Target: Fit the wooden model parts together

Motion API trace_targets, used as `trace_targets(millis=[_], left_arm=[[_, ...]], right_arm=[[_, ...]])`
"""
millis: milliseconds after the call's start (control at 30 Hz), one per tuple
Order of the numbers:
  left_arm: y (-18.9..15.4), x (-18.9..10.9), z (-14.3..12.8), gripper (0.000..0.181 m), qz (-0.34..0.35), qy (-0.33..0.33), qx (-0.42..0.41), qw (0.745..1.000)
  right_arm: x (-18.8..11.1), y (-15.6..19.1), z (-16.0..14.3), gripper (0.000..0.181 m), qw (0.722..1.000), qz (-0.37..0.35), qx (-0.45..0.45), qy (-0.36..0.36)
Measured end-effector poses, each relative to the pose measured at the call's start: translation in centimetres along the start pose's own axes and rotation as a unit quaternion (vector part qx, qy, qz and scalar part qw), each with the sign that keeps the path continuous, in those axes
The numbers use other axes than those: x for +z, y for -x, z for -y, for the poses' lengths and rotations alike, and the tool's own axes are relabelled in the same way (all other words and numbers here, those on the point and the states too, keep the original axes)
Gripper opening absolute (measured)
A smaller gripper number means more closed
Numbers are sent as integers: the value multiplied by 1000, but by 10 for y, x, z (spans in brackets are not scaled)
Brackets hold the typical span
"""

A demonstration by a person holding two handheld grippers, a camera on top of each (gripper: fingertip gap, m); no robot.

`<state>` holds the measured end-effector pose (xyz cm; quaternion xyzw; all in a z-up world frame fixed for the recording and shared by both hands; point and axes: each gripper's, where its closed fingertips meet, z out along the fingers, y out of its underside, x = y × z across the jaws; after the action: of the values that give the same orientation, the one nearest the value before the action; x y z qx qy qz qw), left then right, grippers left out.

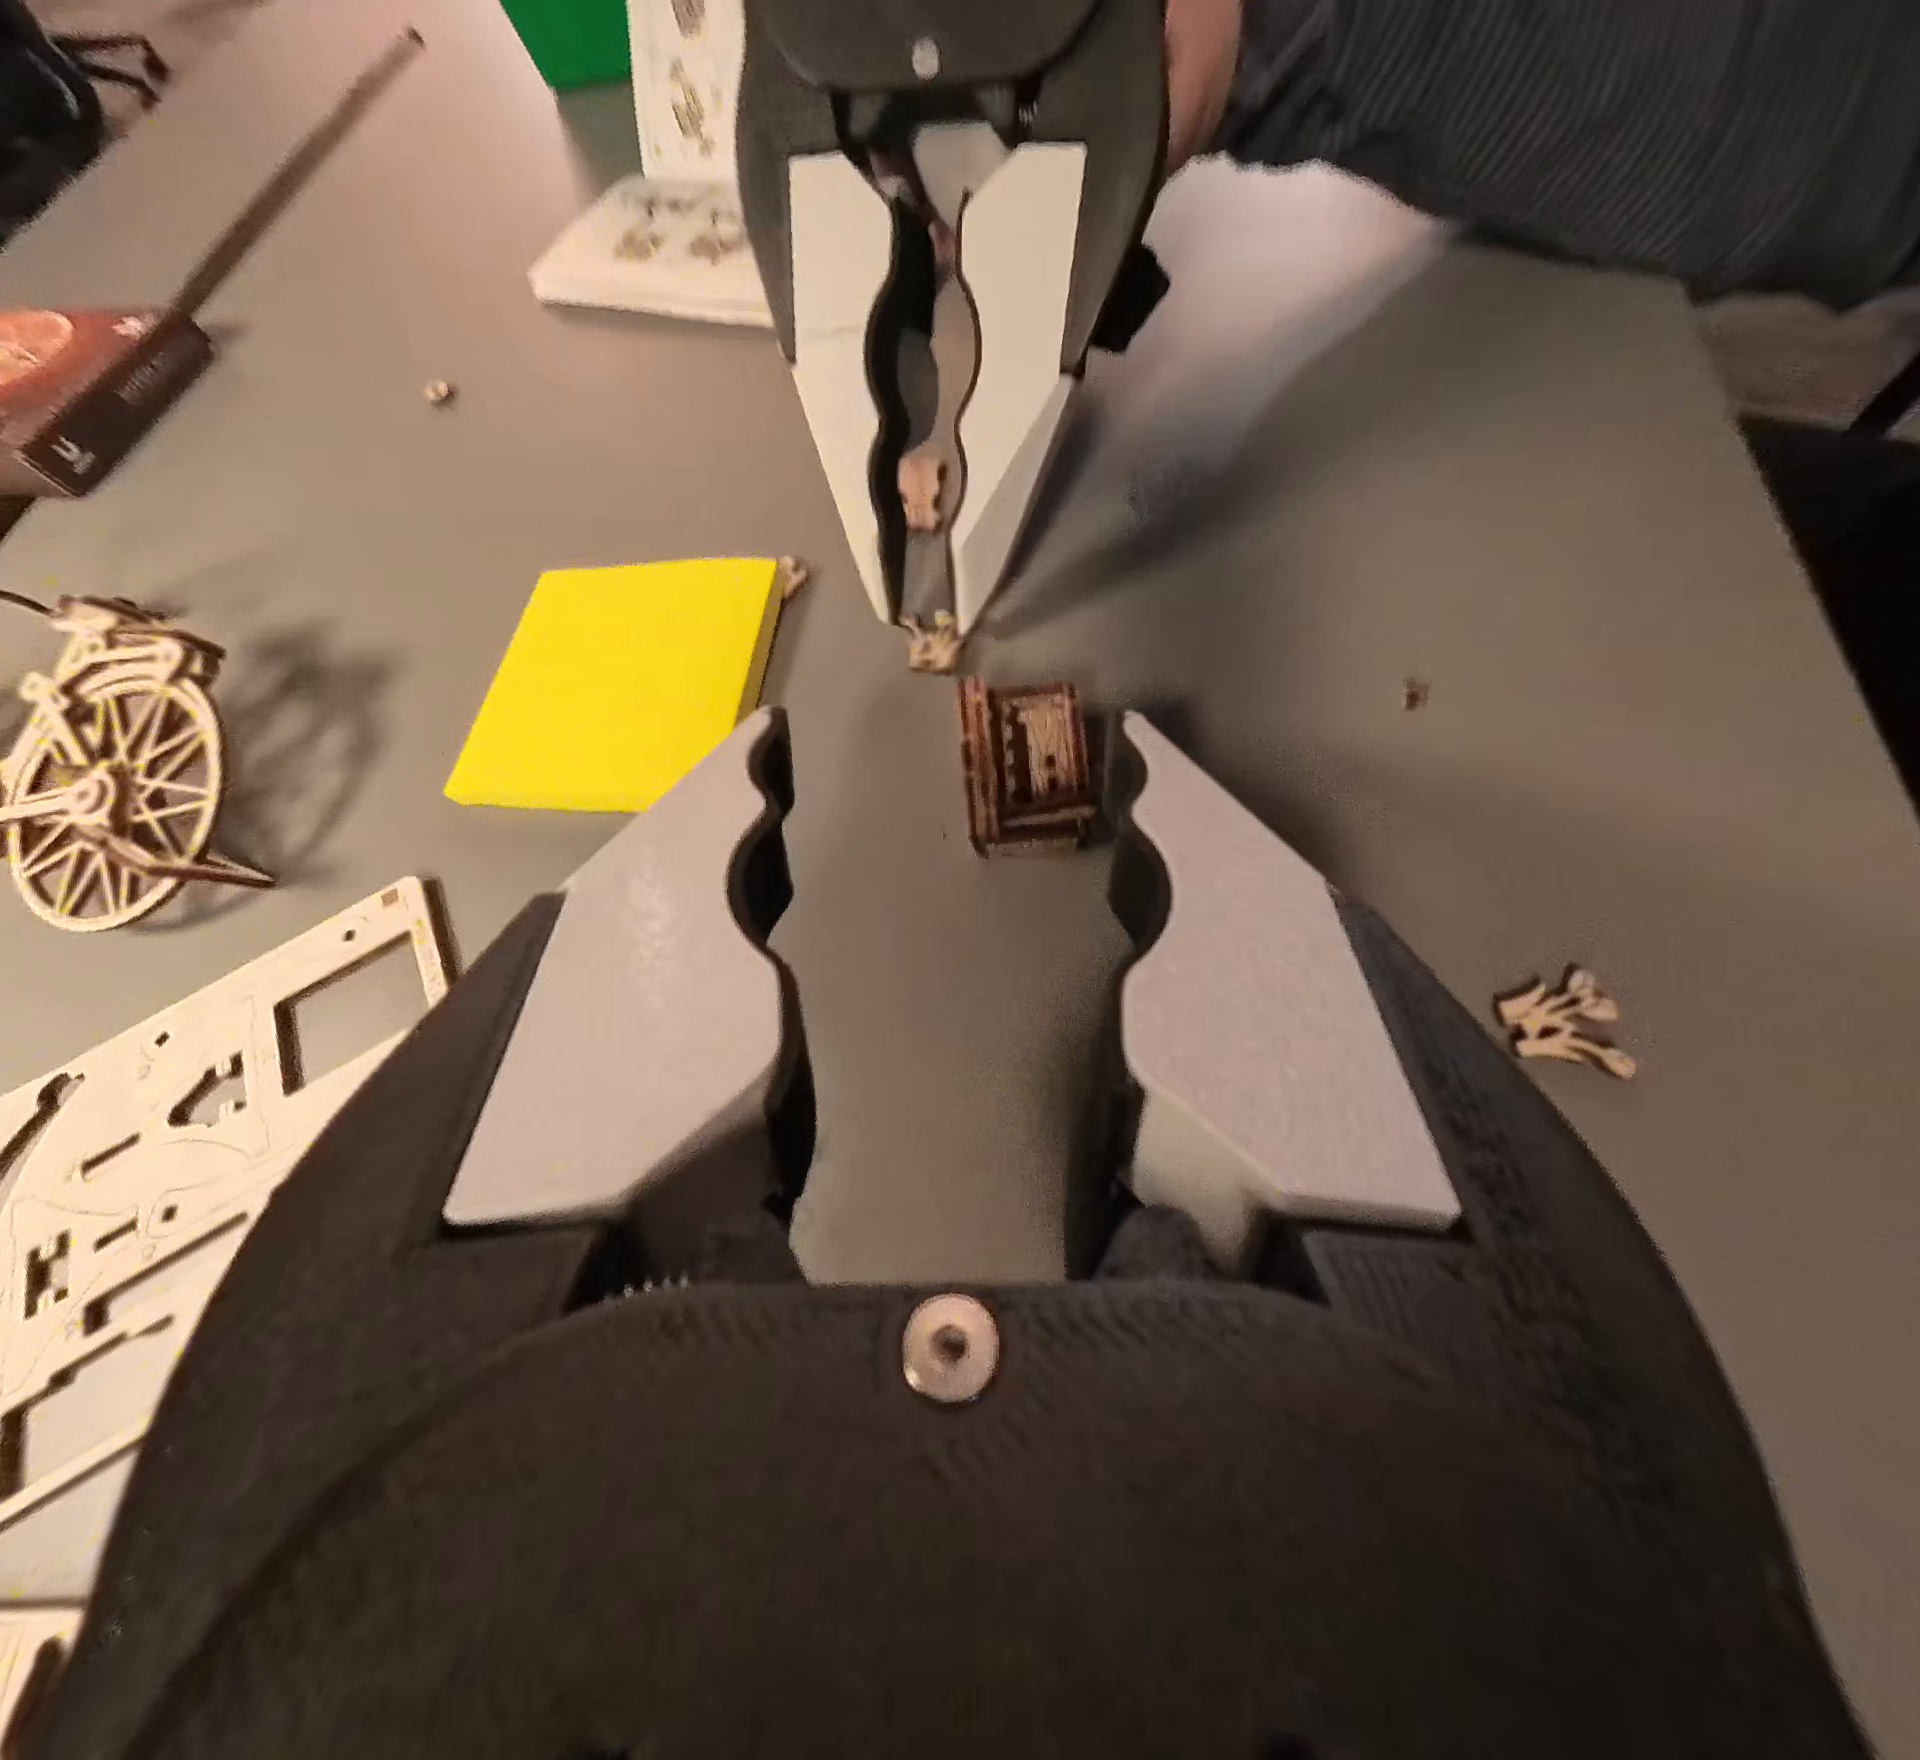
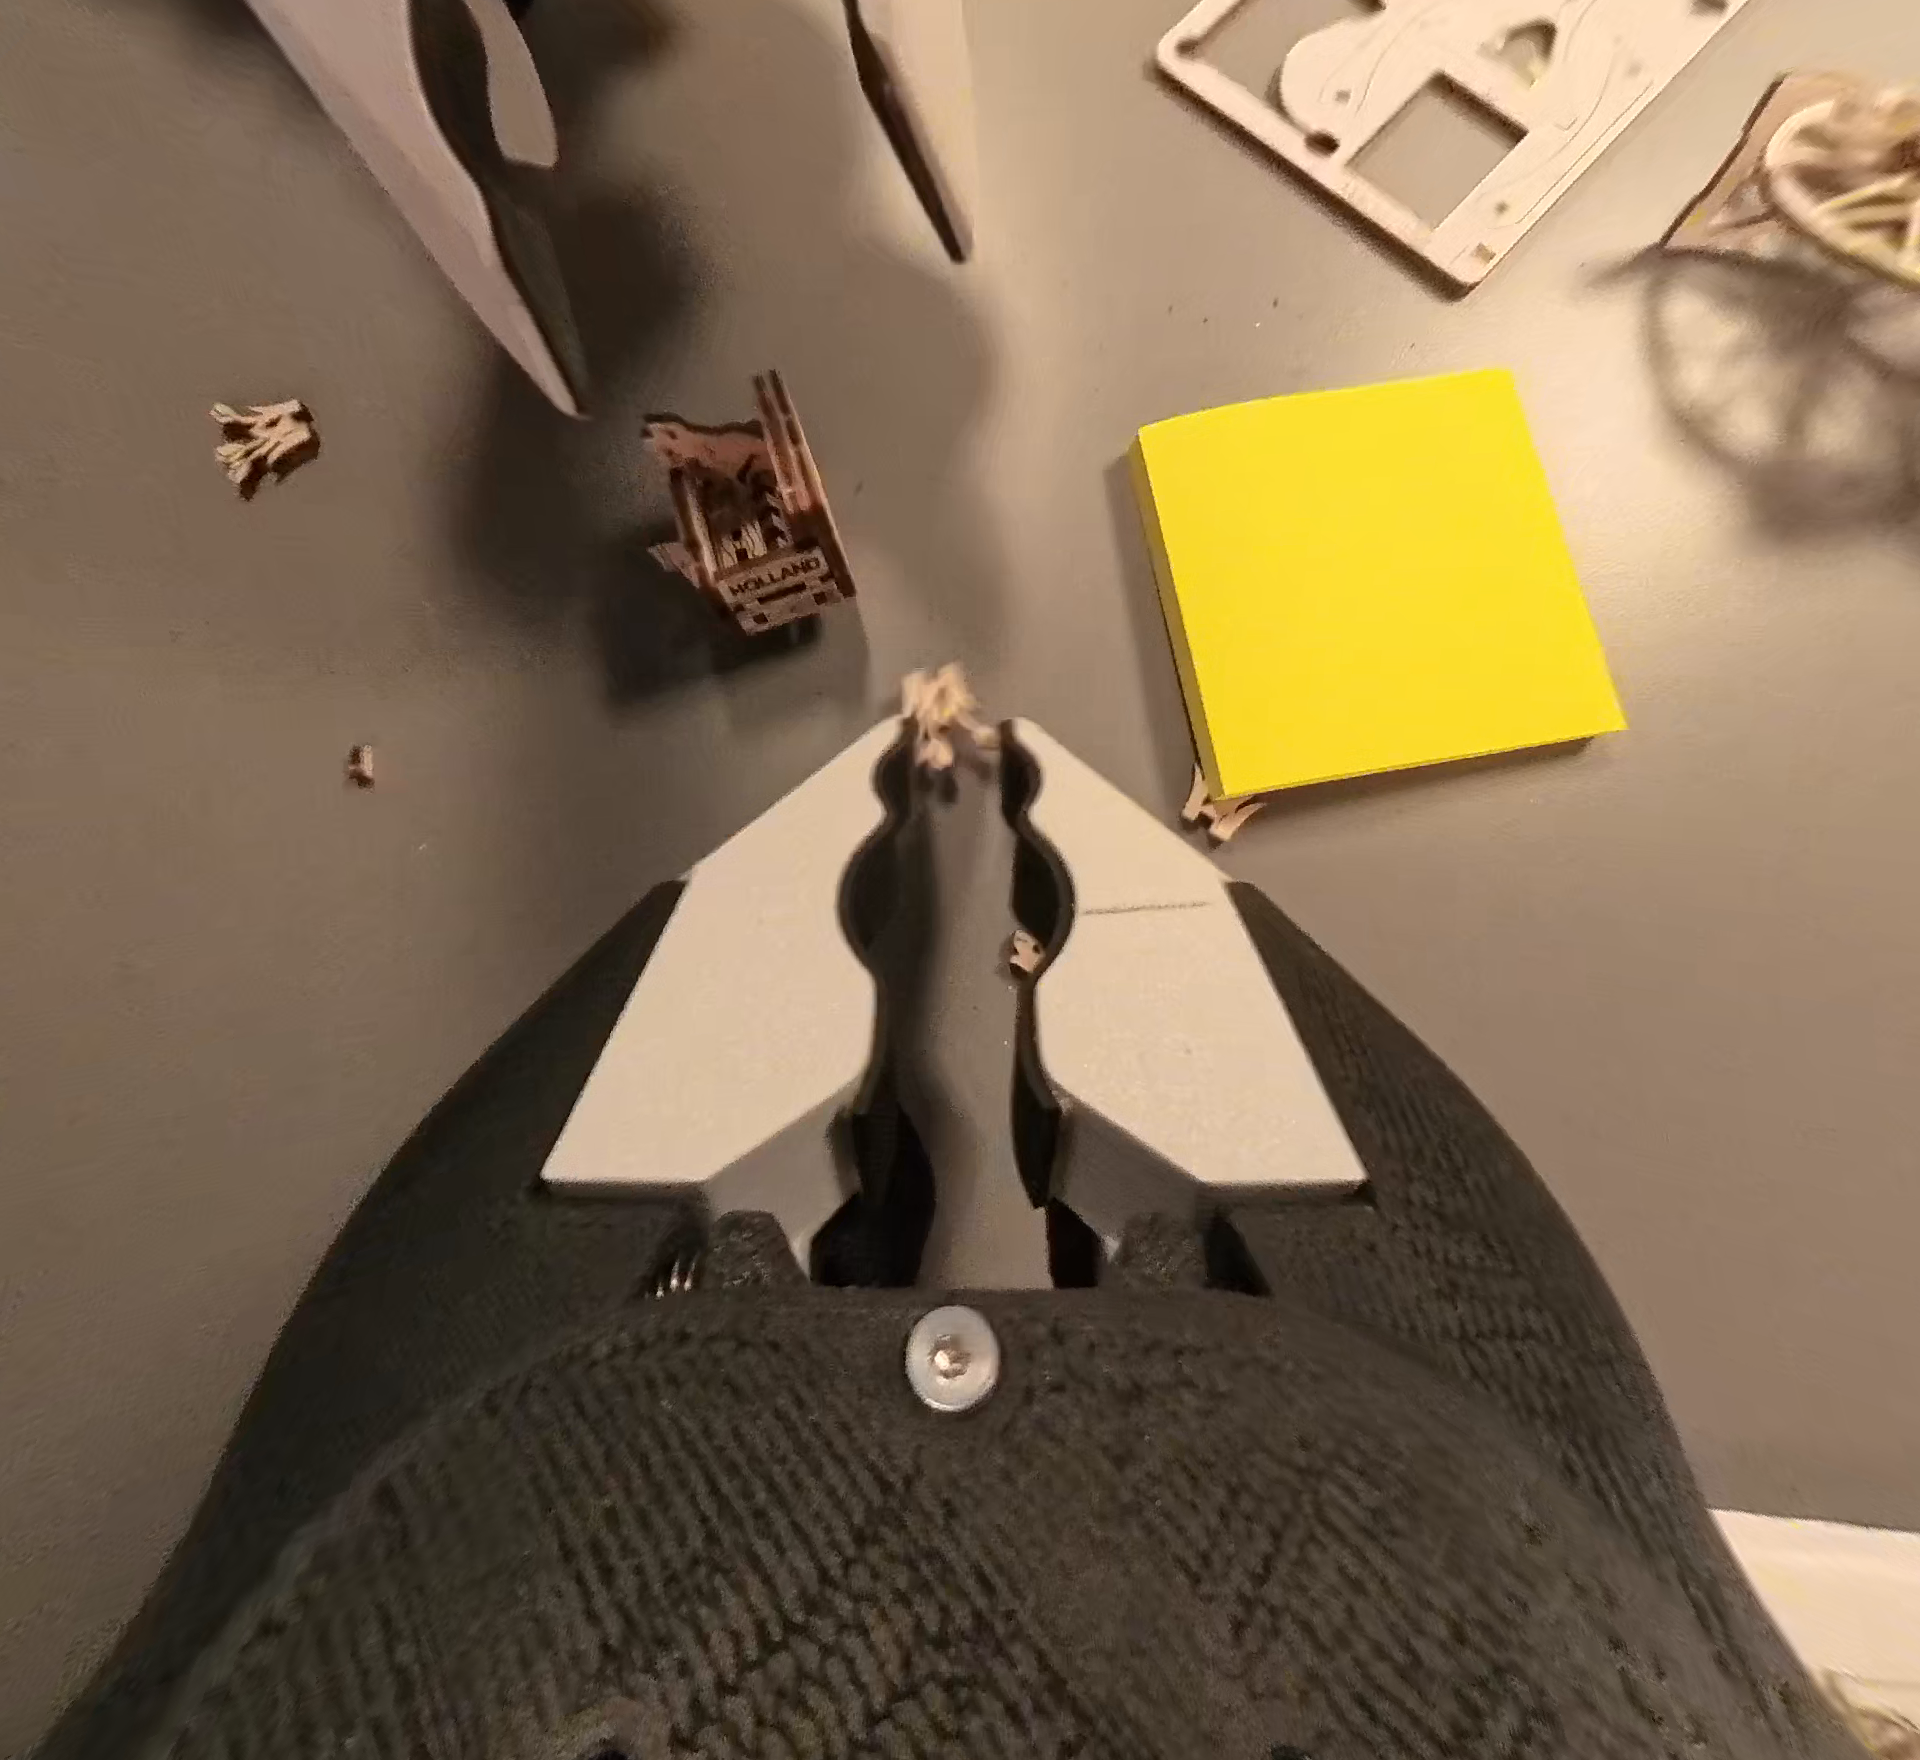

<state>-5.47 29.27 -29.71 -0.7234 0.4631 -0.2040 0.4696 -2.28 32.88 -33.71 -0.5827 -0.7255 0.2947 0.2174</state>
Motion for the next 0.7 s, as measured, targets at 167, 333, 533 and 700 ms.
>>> trace_targets(millis=[167,333,533,700], left_arm=[[12,-7,21,43,12,-70,-102,992],[27,-12,15,39,11,-80,-163,983],[29,-11,10,37,20,-70,-155,985],[24,-6,12,35,15,-63,-151,986]], right_arm=[[-24,4,39,2,994,-44,-62,-84],[-15,13,29,29,998,-11,-42,-48],[7,10,0,28,999,-10,-6,47],[9,5,1,15,998,-24,-15,48]])
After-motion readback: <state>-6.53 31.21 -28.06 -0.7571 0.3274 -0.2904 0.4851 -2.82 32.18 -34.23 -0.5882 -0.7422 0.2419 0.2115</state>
